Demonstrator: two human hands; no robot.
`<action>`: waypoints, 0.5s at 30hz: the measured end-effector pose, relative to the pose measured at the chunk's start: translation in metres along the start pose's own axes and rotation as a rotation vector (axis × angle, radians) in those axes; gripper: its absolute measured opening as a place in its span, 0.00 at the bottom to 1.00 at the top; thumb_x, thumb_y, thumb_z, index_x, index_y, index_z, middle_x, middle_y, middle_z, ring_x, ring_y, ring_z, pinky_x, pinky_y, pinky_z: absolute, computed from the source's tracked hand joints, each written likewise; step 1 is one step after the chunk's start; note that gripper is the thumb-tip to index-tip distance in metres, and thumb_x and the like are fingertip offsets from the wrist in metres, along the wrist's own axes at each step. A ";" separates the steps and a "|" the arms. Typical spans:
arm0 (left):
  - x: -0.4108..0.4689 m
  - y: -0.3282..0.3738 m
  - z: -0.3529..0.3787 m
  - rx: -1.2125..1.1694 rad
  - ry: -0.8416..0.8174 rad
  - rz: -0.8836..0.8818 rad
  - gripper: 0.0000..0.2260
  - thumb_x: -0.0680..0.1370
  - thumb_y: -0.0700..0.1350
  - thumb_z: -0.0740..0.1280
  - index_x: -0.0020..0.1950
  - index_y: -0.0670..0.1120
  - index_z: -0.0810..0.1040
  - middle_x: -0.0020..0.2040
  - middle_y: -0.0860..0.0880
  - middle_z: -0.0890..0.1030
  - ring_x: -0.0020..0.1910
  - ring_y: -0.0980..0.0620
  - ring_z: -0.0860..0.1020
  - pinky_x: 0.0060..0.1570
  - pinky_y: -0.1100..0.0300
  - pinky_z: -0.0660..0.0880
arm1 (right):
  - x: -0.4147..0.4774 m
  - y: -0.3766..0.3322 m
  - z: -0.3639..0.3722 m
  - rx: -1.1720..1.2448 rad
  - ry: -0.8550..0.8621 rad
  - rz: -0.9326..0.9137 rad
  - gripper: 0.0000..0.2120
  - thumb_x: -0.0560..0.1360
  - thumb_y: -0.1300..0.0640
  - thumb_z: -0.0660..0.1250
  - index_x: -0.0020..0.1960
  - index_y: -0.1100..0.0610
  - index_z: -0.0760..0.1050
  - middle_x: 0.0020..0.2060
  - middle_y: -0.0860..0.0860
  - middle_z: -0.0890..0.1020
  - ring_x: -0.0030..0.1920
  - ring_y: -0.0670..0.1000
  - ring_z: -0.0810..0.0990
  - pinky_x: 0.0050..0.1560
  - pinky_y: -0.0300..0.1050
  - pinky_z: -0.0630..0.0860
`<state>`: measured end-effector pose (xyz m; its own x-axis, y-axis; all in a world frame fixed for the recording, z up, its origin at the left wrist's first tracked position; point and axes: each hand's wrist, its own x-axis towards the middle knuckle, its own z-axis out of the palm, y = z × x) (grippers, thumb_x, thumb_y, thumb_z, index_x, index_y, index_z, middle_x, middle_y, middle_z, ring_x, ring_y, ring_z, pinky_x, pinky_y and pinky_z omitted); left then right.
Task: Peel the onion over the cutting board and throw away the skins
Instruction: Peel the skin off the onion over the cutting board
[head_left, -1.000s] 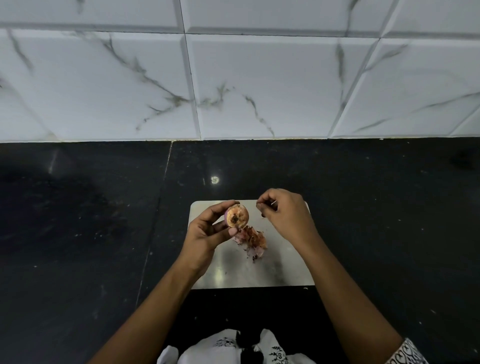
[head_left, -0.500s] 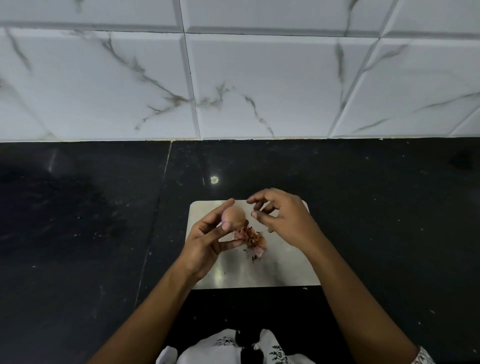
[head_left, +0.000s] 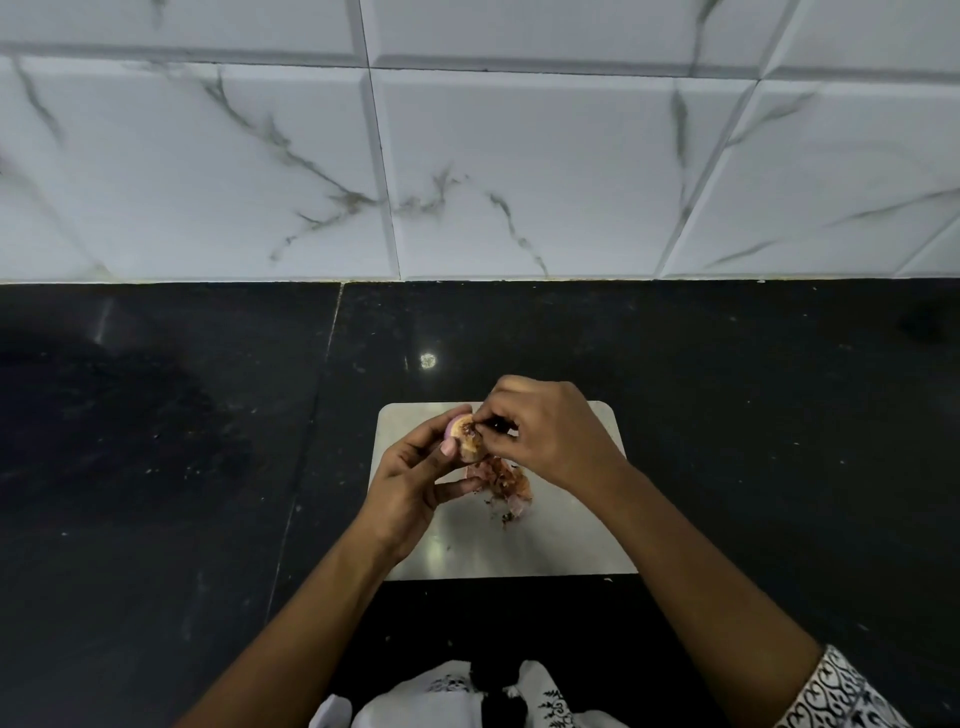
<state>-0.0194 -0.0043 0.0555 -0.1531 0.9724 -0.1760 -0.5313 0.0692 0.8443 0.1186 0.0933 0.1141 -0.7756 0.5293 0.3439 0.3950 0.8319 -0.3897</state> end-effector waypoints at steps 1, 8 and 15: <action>0.000 0.000 0.001 0.014 0.000 -0.001 0.19 0.74 0.47 0.70 0.63 0.44 0.76 0.56 0.43 0.82 0.52 0.47 0.81 0.41 0.57 0.80 | -0.001 0.000 0.003 -0.020 0.013 -0.010 0.07 0.69 0.56 0.71 0.43 0.59 0.80 0.37 0.53 0.80 0.32 0.51 0.78 0.31 0.49 0.78; 0.001 0.001 -0.003 0.123 -0.014 -0.005 0.18 0.77 0.41 0.64 0.67 0.44 0.73 0.61 0.43 0.78 0.58 0.45 0.79 0.46 0.51 0.80 | -0.007 -0.002 0.014 -0.037 0.095 0.014 0.09 0.66 0.56 0.75 0.41 0.58 0.76 0.36 0.52 0.79 0.31 0.49 0.78 0.30 0.39 0.74; 0.003 0.006 -0.003 0.074 -0.049 0.041 0.17 0.75 0.41 0.64 0.64 0.48 0.75 0.58 0.48 0.80 0.56 0.48 0.79 0.50 0.48 0.79 | -0.005 -0.009 0.017 0.209 0.204 0.319 0.06 0.67 0.58 0.73 0.41 0.57 0.77 0.37 0.48 0.79 0.36 0.44 0.77 0.35 0.35 0.75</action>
<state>-0.0260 -0.0014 0.0588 -0.1318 0.9843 -0.1172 -0.4622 0.0436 0.8857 0.1108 0.0803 0.1017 -0.5096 0.7938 0.3321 0.4744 0.5812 -0.6612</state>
